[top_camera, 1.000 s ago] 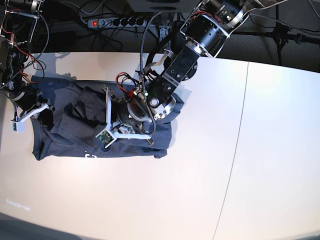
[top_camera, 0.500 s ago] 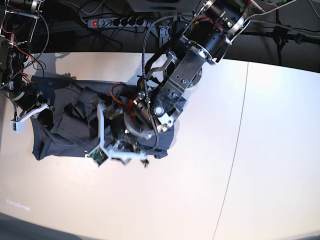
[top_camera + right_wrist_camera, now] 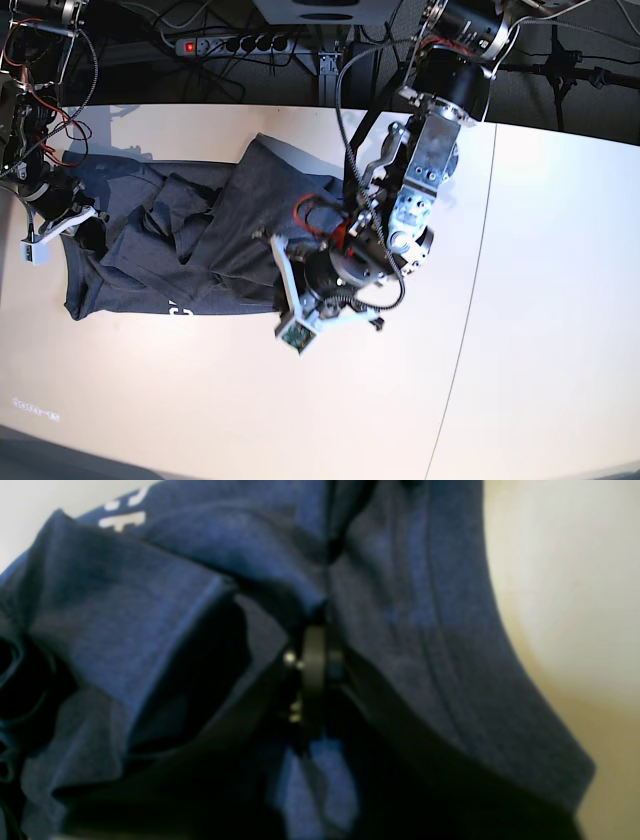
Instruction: Fold the T-shirt properly
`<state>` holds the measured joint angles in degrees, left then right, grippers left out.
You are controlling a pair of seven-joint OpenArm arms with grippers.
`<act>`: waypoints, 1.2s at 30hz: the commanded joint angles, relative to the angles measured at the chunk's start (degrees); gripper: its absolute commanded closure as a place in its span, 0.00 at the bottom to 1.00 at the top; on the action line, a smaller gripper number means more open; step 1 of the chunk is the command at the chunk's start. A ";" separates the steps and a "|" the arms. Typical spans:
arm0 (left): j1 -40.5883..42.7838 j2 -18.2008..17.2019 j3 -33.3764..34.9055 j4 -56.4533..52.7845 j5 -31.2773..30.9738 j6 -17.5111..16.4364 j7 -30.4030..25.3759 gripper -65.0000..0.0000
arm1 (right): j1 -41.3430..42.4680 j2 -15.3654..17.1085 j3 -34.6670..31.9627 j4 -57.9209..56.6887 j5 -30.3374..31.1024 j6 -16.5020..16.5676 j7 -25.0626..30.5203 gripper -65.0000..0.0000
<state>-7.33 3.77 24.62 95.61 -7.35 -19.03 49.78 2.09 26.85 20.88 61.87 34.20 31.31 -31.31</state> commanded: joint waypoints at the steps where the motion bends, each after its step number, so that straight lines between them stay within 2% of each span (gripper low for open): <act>1: -0.42 0.79 0.15 0.92 -0.13 -2.49 -1.31 0.91 | 0.13 1.05 0.09 0.04 -1.81 -0.02 -2.14 1.00; 3: 0.92 -0.15 0.15 0.92 2.16 -3.34 -1.99 1.00 | 0.13 1.07 0.09 0.04 -1.84 -0.02 -2.16 1.00; 8: 2.08 -4.98 0.15 0.70 2.03 -3.41 -6.99 1.00 | 0.11 1.07 0.09 0.04 -1.84 -0.02 -2.19 1.00; 11: 1.49 -6.54 0.13 -0.98 2.01 -6.23 -11.06 1.00 | 0.26 1.03 0.09 0.04 -1.77 -0.02 -2.16 1.00; 14: 0.46 -6.29 0.15 -5.09 0.66 -11.85 -14.05 1.00 | 0.24 1.05 0.09 0.04 -1.84 -0.02 -2.16 1.00; 16: 0.07 -5.64 0.15 -7.61 0.33 -12.81 -15.80 1.00 | 0.07 1.05 0.09 0.04 -1.88 -0.02 -2.21 1.00; 23: -4.94 -2.54 0.15 -12.35 0.33 -12.81 -16.48 1.00 | 0.20 1.03 0.09 0.04 -2.08 -0.02 -2.21 1.00; 31: -10.12 -2.54 0.15 -26.88 2.67 -12.96 -22.40 1.00 | 0.11 1.05 0.09 0.04 -2.05 -0.02 -3.23 1.00; 36: -11.28 -2.84 0.09 -29.09 2.78 -13.00 -24.59 1.00 | 0.11 1.03 0.09 0.04 -2.03 -0.02 -3.23 1.00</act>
<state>-17.17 0.67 24.77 65.80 -4.10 -30.74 26.33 2.09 26.96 20.88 61.87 34.09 31.31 -32.01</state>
